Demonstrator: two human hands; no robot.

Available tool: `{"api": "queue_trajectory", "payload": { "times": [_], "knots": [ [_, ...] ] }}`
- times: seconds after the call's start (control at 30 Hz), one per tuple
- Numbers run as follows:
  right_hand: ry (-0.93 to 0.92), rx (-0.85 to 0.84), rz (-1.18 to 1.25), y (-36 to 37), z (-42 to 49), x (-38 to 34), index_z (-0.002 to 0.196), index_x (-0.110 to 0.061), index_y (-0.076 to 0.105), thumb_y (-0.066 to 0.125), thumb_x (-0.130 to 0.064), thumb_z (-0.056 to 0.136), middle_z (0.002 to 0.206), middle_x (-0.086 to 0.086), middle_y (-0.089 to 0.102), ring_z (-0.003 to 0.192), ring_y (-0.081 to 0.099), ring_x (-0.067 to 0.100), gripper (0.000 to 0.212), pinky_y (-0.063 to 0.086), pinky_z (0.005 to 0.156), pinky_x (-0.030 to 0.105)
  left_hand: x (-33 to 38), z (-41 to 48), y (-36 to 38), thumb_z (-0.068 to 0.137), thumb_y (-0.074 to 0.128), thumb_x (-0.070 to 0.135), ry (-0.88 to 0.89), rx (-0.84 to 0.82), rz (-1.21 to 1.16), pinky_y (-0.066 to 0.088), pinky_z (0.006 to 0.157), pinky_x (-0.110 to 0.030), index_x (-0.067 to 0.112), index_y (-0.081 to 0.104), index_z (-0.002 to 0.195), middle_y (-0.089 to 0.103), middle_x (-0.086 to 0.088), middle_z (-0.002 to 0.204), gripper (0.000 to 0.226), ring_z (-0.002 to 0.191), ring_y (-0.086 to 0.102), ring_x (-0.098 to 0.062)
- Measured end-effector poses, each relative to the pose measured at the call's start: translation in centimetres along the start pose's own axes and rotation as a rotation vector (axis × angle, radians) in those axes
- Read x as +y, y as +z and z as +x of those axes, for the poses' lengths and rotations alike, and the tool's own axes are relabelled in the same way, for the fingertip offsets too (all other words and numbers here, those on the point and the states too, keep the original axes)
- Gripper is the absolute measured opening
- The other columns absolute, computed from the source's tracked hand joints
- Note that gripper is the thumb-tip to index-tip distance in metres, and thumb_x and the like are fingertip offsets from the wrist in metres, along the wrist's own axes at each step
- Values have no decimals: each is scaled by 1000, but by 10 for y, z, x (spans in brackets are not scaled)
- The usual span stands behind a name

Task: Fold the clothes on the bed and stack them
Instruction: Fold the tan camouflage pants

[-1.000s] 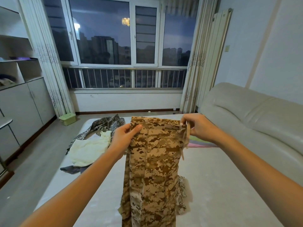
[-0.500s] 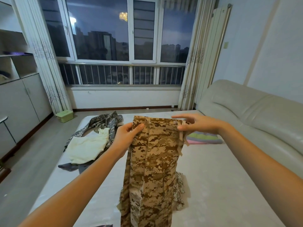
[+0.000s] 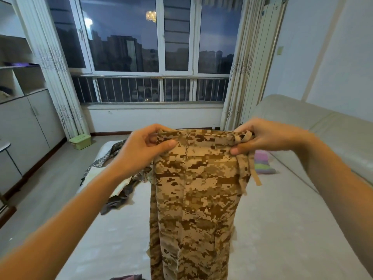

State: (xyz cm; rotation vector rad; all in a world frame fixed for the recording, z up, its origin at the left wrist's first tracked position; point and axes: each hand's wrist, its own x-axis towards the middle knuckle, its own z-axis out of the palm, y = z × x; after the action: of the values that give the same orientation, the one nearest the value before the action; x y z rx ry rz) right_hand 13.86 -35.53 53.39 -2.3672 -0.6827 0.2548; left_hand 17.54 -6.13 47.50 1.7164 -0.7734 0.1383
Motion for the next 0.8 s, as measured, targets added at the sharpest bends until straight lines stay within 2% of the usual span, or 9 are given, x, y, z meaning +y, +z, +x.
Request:
{"api": "queue_trajectory", "payload": {
  "times": [0.1,0.17,0.27,0.37,0.47,0.57,0.67,0.77,0.8],
  "knots": [
    [-64,-18,79,-29,-7,-21,85,-24,72,71,-36,77,81,-2,72,76,69,8,14,51,65,11,38,14,-15,66,70,36,53,-40,-57,53,60,-12,41,66,84,73,12,85,18,73,70,-6],
    [-34,15,137,-48,8,-22,85,-26,73,70,-29,79,84,-3,73,81,70,9,7,52,67,11,43,41,-22,66,70,34,31,-22,-69,53,61,-13,42,63,90,72,13,87,27,76,71,-7],
    [144,63,162,-71,58,9,86,-22,74,68,-29,77,90,1,73,88,70,14,13,53,70,15,7,97,-28,75,70,20,-155,-25,-83,54,60,-16,35,49,116,74,4,90,49,79,72,-12],
    [395,26,60,-63,131,78,97,-12,68,68,-19,81,94,7,72,88,69,19,18,56,72,26,-75,144,-22,81,67,9,-358,-91,51,52,57,-12,15,55,116,74,-3,81,38,69,71,-5],
    [533,38,-80,-6,201,177,93,-11,65,64,-8,86,89,9,64,75,63,18,8,51,63,26,-188,166,-3,82,70,11,-508,-144,283,56,61,-16,13,64,96,69,-1,84,15,65,67,-1],
    [542,248,-267,77,243,268,95,-3,67,54,-5,87,84,15,62,77,62,27,16,43,60,33,-296,157,24,80,74,14,-567,-70,372,49,54,-9,14,64,88,65,1,80,12,67,62,-4],
    [543,381,-253,159,256,338,92,-5,66,42,4,81,85,20,65,61,62,18,28,52,62,41,-388,122,52,80,73,14,-538,10,503,44,59,-16,15,64,85,63,0,80,11,70,57,-12],
    [492,435,-259,218,251,377,87,-7,62,43,5,77,79,15,61,82,60,35,25,50,71,42,-443,83,67,82,69,13,-513,32,563,41,64,-17,19,62,85,61,1,83,10,80,54,-15],
    [458,443,-247,229,247,383,87,-6,61,44,5,77,81,15,61,84,58,35,23,49,71,39,-453,73,70,82,68,14,-512,41,552,44,67,-21,21,62,85,62,1,84,10,81,56,-17]
  ]
}}
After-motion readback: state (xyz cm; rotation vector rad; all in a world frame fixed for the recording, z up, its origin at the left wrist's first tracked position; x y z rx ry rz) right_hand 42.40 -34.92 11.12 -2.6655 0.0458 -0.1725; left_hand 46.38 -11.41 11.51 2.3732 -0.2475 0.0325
